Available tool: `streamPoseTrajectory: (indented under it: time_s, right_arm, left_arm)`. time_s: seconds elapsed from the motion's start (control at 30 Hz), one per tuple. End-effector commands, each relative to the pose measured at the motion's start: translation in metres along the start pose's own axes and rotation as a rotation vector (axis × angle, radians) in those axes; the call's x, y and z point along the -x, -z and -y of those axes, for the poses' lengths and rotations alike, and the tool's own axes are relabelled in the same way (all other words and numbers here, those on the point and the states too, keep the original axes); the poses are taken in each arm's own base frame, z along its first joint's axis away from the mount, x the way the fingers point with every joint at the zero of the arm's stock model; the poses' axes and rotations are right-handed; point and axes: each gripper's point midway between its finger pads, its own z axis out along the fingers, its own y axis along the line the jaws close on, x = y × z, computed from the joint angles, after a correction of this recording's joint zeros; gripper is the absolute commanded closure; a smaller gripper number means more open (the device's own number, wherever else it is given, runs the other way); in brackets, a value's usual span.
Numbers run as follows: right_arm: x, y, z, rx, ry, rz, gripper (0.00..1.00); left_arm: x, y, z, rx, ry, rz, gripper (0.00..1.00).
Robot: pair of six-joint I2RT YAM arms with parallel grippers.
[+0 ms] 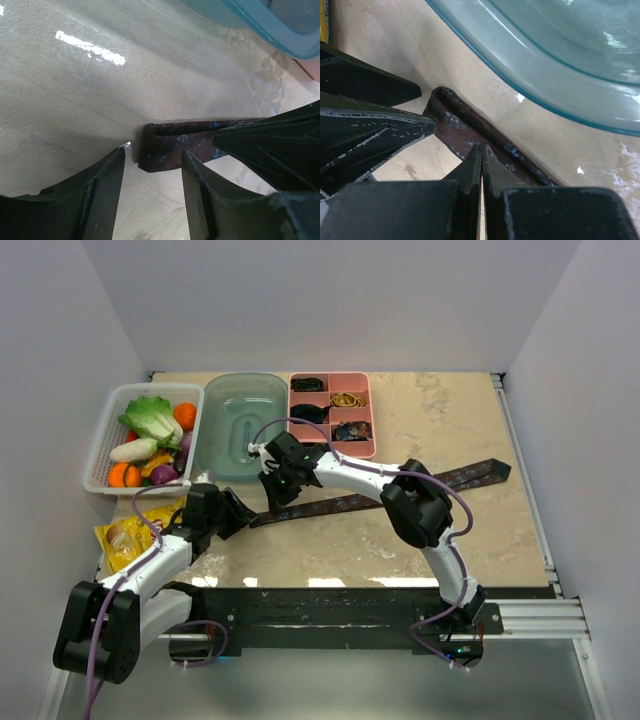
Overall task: Roll the ties
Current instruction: Roll the tie at the center of the board.
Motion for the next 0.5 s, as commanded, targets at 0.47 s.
streamPoseTrajectory:
  time_s: [0.47]
  right_arm:
    - [-0.034, -0.026, 0.024, -0.105, 0.018, -0.09, 1.0]
  left_arm:
    - [0.017, -0.004, 0.007, -0.014, -0.047, 0.047, 0.49]
